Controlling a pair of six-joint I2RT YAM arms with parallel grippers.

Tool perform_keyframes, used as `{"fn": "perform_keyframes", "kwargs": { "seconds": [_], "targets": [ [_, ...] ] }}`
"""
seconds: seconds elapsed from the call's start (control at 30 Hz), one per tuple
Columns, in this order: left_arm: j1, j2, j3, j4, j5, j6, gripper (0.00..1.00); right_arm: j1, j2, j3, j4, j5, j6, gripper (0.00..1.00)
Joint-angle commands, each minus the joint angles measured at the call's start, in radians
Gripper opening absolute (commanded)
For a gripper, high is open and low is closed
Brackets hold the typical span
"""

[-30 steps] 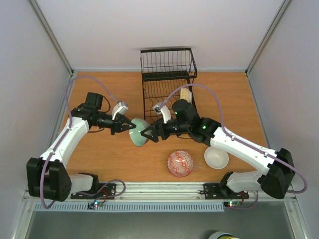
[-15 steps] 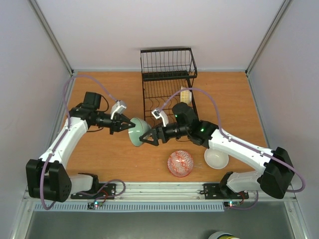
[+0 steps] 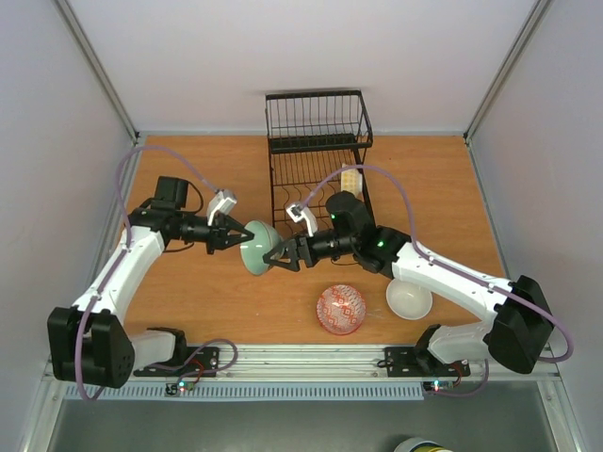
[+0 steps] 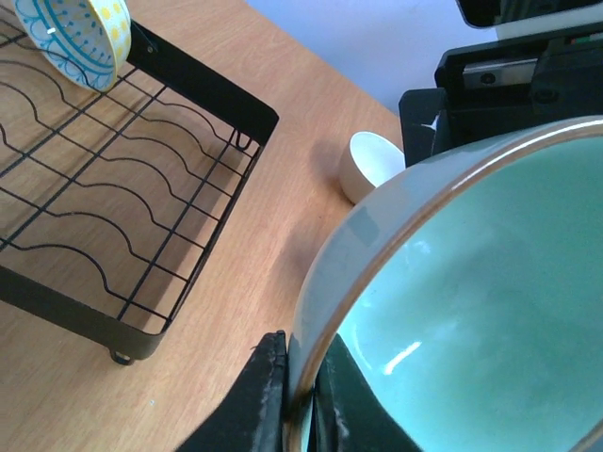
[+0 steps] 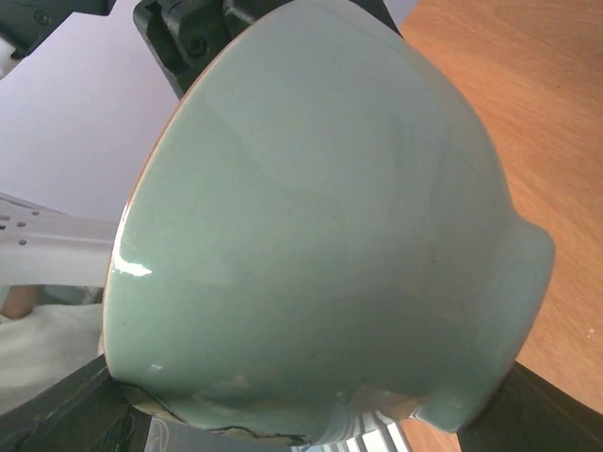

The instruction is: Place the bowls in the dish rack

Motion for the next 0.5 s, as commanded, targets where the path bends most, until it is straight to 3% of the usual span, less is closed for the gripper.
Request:
{"fn": "perform_keyframes", "kwargs": {
  "seconds": [0.0, 0.1, 0.17, 0.27, 0.47],
  "targets": [
    [-0.007, -0.05, -0.014, 0.159, 0.004, -0.061, 0.14, 0.008, -0.003, 0.082, -0.105, 0.086, -0.058, 0.1],
    [-0.007, -0.065, -0.019, 0.166, -0.015, -0.065, 0.66, 0.006, 0.01, 0.158, -0.28, 0.248, -0.15, 0.09],
    [-0.007, -0.077, -0.025, 0.184, -0.034, -0.072, 0.81, 0.003, 0.039, 0.22, -0.391, 0.378, -0.189, 0.07],
    [-0.007, -0.105, -0.049, 0.254, -0.11, -0.118, 0.9, -0.005, 0.101, 0.312, -0.529, 0.591, -0.234, 0.06],
    [-0.007, -0.132, -0.079, 0.348, -0.261, -0.211, 0.92, -0.023, 0.292, 0.545, -0.704, 0.936, -0.333, 0.03]
  ]
}}
